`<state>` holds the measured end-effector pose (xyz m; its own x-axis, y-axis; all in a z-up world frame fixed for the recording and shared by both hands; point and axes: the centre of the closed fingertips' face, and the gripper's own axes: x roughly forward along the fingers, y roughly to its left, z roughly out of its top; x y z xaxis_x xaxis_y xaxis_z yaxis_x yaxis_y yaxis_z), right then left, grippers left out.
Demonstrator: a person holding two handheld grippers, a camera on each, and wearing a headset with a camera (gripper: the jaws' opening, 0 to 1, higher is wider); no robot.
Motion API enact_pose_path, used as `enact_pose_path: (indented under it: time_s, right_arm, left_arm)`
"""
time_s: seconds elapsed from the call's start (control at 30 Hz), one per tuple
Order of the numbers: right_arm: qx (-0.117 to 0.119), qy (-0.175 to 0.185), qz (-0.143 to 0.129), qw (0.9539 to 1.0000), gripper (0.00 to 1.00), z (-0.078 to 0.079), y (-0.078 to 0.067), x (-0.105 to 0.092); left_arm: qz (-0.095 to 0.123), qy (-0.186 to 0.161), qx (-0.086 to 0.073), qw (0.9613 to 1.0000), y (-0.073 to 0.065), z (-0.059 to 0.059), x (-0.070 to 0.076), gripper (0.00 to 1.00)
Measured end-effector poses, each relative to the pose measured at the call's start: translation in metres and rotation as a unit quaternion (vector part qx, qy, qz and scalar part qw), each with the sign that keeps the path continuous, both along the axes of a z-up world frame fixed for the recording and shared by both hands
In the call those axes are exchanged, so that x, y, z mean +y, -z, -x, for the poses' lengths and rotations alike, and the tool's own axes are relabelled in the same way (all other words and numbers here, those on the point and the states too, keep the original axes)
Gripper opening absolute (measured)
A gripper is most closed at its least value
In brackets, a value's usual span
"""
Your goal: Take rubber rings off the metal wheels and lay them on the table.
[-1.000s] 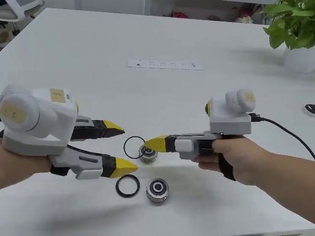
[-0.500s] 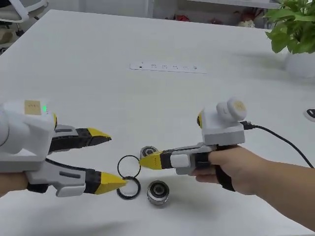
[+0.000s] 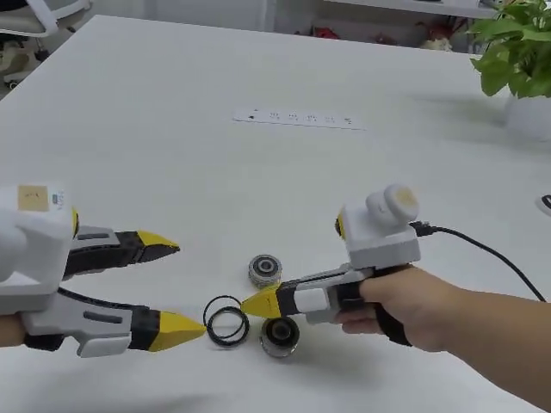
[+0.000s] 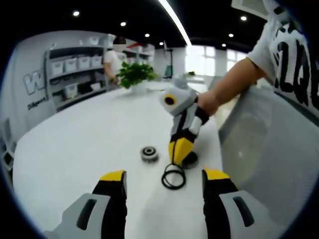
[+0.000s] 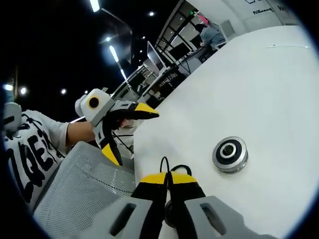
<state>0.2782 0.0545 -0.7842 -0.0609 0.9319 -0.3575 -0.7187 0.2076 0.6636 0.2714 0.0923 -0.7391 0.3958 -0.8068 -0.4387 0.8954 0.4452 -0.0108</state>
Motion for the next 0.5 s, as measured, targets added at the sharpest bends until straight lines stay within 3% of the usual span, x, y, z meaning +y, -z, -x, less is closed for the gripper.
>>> enact_pose_path:
  time_s: [0.5]
  right_arm:
    - [0.001,0.004,0.02,0.9998,0.0,-0.0005,0.0103,-0.0028]
  left_arm:
    - [-0.005,-0.002,0.008,1.0,0.0062,0.0015,0.0027,0.61]
